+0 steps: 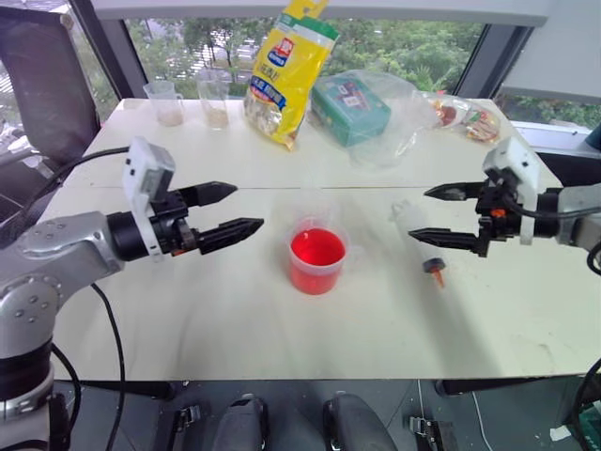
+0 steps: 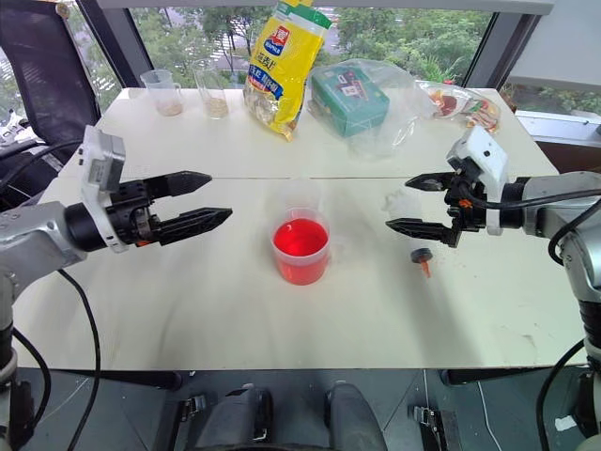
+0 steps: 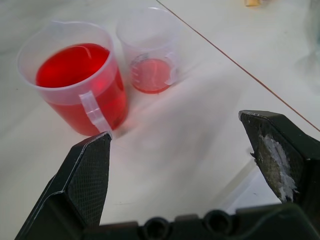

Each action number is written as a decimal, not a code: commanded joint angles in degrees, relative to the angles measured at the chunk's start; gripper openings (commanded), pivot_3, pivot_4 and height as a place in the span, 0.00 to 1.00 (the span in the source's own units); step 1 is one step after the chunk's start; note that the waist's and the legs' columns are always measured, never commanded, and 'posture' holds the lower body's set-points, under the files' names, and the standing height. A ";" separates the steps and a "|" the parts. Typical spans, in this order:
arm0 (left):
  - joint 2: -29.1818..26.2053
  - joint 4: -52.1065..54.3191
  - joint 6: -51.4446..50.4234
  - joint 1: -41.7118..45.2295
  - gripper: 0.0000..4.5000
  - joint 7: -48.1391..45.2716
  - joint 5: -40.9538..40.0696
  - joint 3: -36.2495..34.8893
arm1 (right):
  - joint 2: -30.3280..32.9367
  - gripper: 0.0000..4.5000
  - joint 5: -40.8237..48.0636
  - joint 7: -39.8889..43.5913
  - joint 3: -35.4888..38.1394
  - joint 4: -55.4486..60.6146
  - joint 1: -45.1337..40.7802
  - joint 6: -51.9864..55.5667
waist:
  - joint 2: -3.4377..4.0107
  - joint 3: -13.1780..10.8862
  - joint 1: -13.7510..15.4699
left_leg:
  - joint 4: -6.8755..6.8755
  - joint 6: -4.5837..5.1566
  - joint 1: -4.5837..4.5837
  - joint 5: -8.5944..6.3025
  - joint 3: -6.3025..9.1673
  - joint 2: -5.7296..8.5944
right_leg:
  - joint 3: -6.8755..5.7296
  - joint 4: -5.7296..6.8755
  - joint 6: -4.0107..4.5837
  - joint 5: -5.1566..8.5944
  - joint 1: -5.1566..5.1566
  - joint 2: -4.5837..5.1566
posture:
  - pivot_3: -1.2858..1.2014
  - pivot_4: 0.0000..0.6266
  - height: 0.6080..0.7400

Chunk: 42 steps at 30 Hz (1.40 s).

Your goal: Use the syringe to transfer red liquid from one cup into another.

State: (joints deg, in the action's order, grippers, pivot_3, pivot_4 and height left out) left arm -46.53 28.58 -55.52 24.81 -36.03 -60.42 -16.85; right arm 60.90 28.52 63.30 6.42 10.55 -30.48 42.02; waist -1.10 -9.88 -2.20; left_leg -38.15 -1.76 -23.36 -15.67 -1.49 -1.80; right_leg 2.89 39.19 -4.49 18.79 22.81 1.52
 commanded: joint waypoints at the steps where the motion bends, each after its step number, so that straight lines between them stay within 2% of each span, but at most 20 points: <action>1: -0.01 0.09 2.21 0.94 1.00 -0.31 0.77 -0.26 | 1.05 0.99 -0.32 -0.02 0.83 -0.18 -1.75 -0.54 | 0.00 0.00 -0.01 | 0.00 0.00 0.00 0.00 0.00 0.00 | 0.00 0.00 0.00 0.00 0.00 0.00 | 0.52 0.24 1.00; 14: 0.40 -0.02 3.35 0.50 1.00 -2.10 1.86 1.19 | 0.92 0.99 -4.48 -3.91 -2.37 -4.30 -5.82 3.44 | 0.00 0.00 -0.11 | 0.00 0.00 0.00 0.00 -0.01 0.00 | 0.01 0.00 0.00 0.00 0.01 0.00 | 0.52 0.24 1.00; 18: 0.96 -0.35 4.16 1.04 1.00 -1.97 2.42 2.20 | 0.19 0.99 -5.11 -6.31 -5.63 -6.56 -10.74 11.39 | 0.00 0.00 -0.14 | -0.01 0.00 0.00 0.00 -0.01 0.00 | 0.01 0.02 0.00 0.00 0.02 0.00 | 0.52 0.24 1.00; 22: 1.54 -1.27 5.42 1.38 1.00 -2.60 4.07 3.60 | -1.09 0.99 -8.14 -8.35 -12.42 -11.11 -17.04 19.03 | 0.00 0.00 -0.16 | -0.01 0.00 0.00 0.00 -0.02 0.00 | 0.01 0.01 0.01 0.00 0.03 0.01 | 0.52 0.24 1.00; 26: 2.37 -1.65 6.80 1.59 1.00 -2.97 5.61 4.73 | -6.17 0.99 -12.74 -12.20 -19.02 -20.21 -25.23 25.16 | 0.00 0.00 -0.36 | -0.01 0.00 -0.01 0.00 -0.04 0.00 | 0.03 0.01 0.01 0.00 0.06 0.00 | 0.52 0.24 1.00; 32: 4.27 -0.78 8.46 0.76 1.00 -2.28 7.12 5.57 | -12.93 0.99 -20.05 -14.45 -26.26 -37.84 -32.32 23.16 | 0.00 0.00 -0.04 | 0.01 0.00 -0.09 0.00 -0.08 0.01 | 0.05 0.00 0.01 0.00 0.16 0.00 | 0.52 0.24 1.00; 36: 5.10 0.45 8.89 -0.40 1.00 -1.45 7.56 5.59 | -17.11 0.99 -23.12 -13.45 -28.15 -49.12 -35.41 20.19 | 0.00 0.00 -0.04 | 0.01 0.02 -0.13 -0.01 -0.10 0.01 | 0.05 -0.05 0.01 0.00 0.18 0.02 | 0.52 0.24 1.00; 42: 5.16 2.88 8.82 -2.70 1.00 0.68 7.25 4.07 | -22.24 0.99 -26.75 -13.02 -28.77 -58.50 -38.40 16.71 | 0.00 0.00 -0.40 | 0.02 0.02 -0.14 -0.01 -0.12 -0.01 | 0.09 0.04 0.01 0.00 0.28 -0.01 | 0.52 0.24 1.00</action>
State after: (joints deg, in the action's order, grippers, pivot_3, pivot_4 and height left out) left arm -41.27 29.42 -47.88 22.07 -36.01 -52.91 -10.62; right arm 38.98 3.08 49.95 -22.63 -47.05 -66.70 60.19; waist -1.09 -9.88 -2.60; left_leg -38.13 -1.74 -23.50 -15.67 -1.61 -1.81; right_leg 2.98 39.24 -4.48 18.79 23.09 1.52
